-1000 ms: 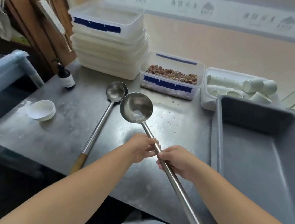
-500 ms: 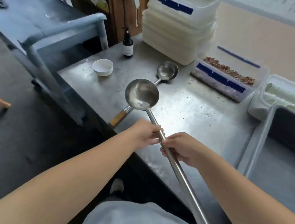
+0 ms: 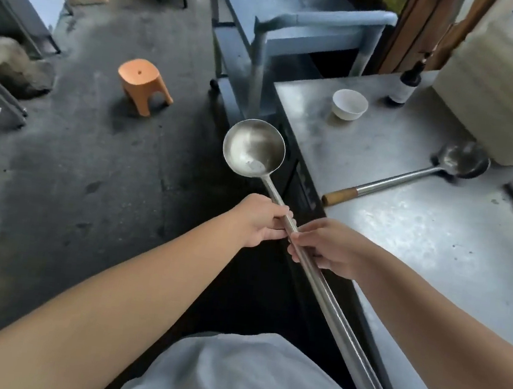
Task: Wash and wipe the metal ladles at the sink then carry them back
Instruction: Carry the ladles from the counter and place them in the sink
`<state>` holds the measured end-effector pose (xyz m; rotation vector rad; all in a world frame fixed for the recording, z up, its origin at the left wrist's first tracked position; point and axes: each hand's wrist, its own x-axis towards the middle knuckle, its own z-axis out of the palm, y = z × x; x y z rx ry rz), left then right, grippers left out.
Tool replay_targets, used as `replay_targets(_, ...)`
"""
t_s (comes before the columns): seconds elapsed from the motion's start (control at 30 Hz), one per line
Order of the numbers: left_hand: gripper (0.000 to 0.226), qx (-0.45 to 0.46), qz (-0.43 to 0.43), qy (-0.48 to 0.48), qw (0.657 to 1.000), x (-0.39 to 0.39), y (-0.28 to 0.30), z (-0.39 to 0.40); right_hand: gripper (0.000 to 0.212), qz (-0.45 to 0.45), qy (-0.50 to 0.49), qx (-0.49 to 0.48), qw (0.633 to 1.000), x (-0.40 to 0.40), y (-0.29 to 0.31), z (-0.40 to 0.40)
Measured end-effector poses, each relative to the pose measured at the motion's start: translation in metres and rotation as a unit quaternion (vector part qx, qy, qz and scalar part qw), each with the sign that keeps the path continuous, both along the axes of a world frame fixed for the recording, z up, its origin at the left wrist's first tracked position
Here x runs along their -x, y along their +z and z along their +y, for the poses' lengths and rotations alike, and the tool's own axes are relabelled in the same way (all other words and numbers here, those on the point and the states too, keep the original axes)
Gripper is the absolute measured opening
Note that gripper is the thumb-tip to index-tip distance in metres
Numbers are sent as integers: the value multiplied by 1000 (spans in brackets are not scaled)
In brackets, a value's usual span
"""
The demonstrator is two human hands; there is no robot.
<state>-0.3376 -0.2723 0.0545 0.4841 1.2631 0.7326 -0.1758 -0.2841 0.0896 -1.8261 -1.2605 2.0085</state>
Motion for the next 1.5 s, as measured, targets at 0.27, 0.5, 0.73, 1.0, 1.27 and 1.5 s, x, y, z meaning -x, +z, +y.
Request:
replay_targets(0.27,5,28,12,170,985,165,-16,-69,14,-18,189,-3,982,174,-13,-15)
replay_targets(0.5,2,34,-2,350,936,307,-28,-157,13,-22,369,-18,929,341,-23,-58)
replay_targets(0.73,3,45,-14,516,855,411,-30,-250,16,-8,530,-12,848,480,-24,-115)
replay_targets(1.0,13,55,-2,642,765,489,-28,-321,23,0,664,-2,747,605,-30,-165)
replay_targets(1.27,19,50,16,751,658,579,-8,-350,17,20,729,3,684,738,-16,-195)
replay_targets(1.5,18,56,36,813,579,647,21,-365,13,73,762,-17,643,823,13,-216)
